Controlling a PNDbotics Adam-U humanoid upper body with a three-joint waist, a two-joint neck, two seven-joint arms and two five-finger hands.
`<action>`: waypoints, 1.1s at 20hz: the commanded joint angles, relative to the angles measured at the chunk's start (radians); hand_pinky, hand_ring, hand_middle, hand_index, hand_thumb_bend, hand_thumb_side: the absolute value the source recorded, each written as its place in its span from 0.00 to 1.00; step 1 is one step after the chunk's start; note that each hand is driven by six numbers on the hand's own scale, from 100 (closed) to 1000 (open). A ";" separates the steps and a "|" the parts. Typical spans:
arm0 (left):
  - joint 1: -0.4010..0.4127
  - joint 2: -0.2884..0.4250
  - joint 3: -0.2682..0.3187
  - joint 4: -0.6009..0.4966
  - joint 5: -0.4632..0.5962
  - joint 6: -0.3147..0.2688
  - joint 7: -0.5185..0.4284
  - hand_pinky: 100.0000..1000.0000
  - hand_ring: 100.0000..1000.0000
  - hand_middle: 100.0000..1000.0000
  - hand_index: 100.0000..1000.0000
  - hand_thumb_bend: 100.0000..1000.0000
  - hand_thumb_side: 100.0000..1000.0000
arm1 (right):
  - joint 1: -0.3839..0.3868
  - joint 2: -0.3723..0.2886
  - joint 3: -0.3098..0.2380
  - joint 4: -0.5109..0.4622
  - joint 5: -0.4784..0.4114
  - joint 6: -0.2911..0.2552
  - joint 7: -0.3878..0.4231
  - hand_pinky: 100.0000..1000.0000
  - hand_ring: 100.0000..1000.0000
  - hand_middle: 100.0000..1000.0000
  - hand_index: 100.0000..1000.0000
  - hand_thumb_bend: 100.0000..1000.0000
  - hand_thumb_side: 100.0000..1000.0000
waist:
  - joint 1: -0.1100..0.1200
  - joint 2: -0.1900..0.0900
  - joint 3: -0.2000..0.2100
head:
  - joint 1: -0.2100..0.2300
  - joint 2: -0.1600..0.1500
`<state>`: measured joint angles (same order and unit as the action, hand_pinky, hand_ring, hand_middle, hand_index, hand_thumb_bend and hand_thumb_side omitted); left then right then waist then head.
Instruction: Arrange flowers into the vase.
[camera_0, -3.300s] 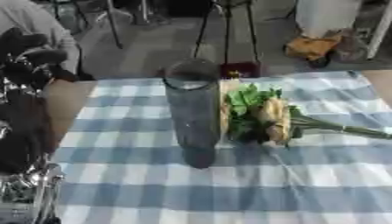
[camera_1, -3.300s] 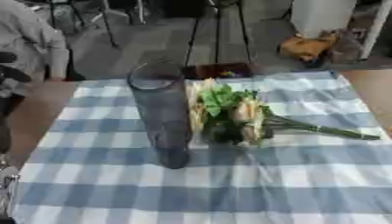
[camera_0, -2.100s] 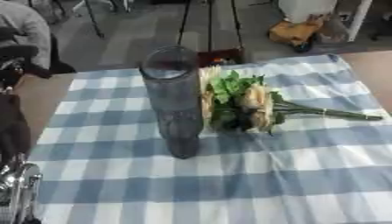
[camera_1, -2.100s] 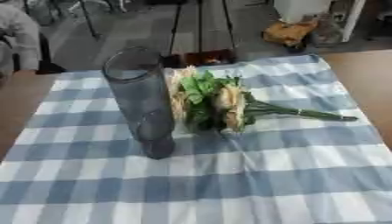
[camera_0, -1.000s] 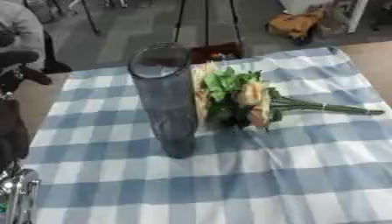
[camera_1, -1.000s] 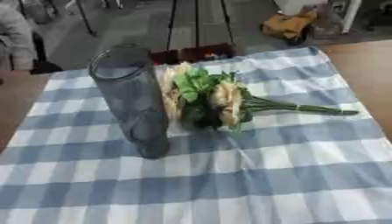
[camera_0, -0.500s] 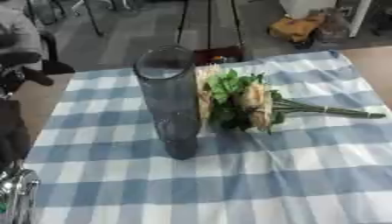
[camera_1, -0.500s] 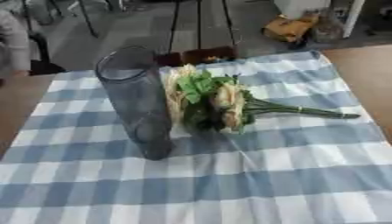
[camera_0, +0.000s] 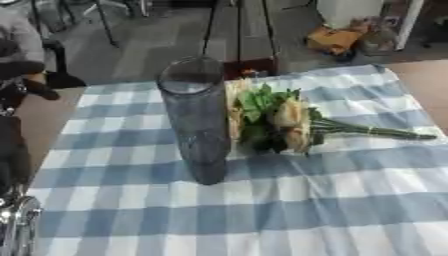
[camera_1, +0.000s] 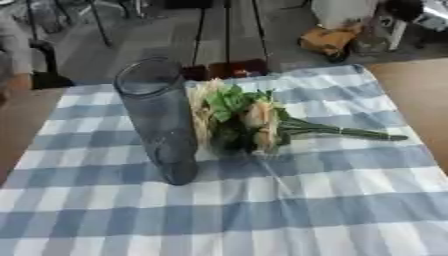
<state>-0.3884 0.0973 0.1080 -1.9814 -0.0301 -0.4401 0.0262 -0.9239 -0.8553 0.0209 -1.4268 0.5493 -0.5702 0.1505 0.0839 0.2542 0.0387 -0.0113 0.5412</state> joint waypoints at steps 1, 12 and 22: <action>-0.008 0.023 -0.004 -0.019 0.003 0.000 -0.004 0.40 0.61 0.68 0.84 0.00 1.00 | -0.043 -0.042 0.005 0.083 0.076 -0.041 0.026 0.81 0.76 0.65 0.86 0.60 1.00 | -0.008 -0.023 0.001 | -0.002 0.000; -0.007 0.023 -0.010 -0.019 0.006 0.002 -0.011 0.40 0.61 0.68 0.84 0.00 1.00 | -0.133 0.015 0.019 0.334 0.268 -0.151 0.087 0.82 0.81 0.74 0.88 0.63 0.95 | -0.009 -0.029 0.008 | -0.009 -0.009; -0.008 0.017 -0.014 -0.019 0.011 0.004 -0.015 0.40 0.61 0.68 0.84 0.00 1.00 | -0.155 0.073 0.029 0.457 0.425 -0.179 0.036 0.81 0.81 0.70 0.88 0.65 0.87 | -0.005 -0.026 0.015 | -0.014 -0.017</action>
<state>-0.3877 0.0976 0.0963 -1.9814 -0.0246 -0.4353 0.0139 -1.0534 -0.7725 0.0519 -0.9733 0.9546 -0.7496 0.2000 0.0835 0.2470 0.0515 -0.0222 0.5351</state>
